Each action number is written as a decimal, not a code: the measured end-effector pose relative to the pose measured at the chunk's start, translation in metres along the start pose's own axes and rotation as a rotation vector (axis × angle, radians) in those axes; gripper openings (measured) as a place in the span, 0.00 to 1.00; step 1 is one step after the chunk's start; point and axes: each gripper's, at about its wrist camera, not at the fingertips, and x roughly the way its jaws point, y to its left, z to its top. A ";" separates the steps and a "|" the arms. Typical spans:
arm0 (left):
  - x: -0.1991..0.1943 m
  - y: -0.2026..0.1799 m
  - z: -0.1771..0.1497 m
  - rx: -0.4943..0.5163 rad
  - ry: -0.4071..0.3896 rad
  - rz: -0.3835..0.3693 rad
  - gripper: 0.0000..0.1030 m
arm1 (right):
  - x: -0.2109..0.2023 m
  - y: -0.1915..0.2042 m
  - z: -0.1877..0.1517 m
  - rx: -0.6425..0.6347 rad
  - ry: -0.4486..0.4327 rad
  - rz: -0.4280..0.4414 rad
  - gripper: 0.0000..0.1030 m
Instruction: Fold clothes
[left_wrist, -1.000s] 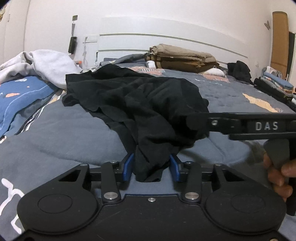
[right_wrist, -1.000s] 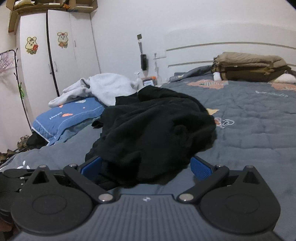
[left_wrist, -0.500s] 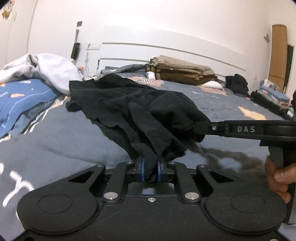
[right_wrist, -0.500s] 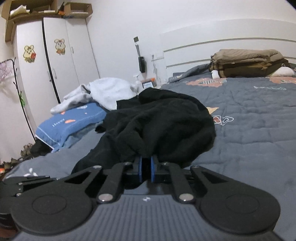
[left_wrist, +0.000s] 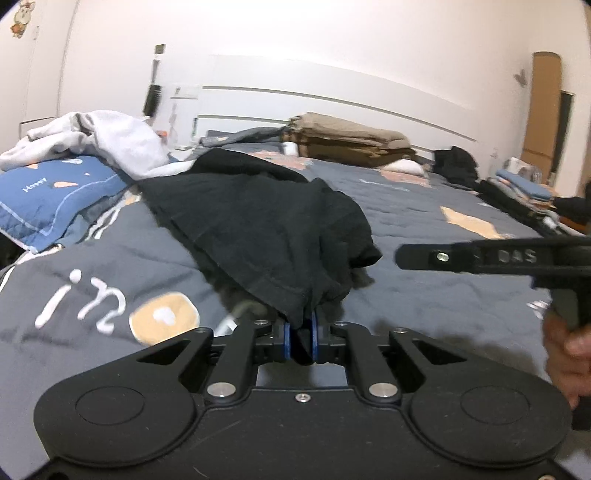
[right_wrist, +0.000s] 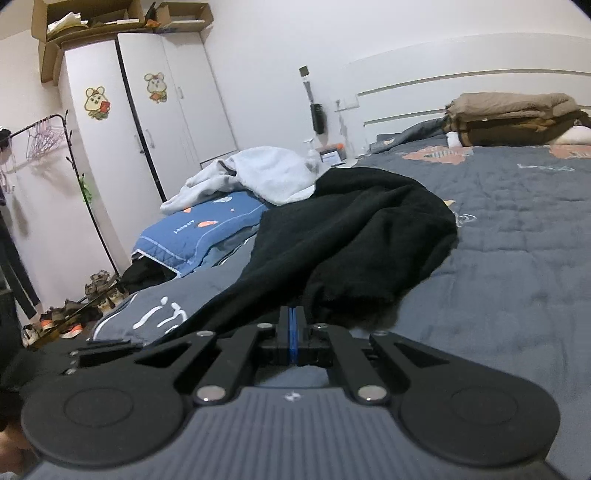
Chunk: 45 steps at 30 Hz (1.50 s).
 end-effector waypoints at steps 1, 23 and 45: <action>-0.008 -0.005 -0.003 0.005 0.001 -0.011 0.09 | -0.005 0.001 -0.002 0.009 0.006 0.002 0.00; -0.187 -0.111 -0.061 0.121 0.026 -0.138 0.09 | -0.180 0.064 -0.072 0.302 0.128 0.109 0.61; -0.247 -0.122 -0.086 -0.007 -0.057 -0.006 0.62 | -0.253 0.085 -0.135 0.284 0.091 -0.039 0.74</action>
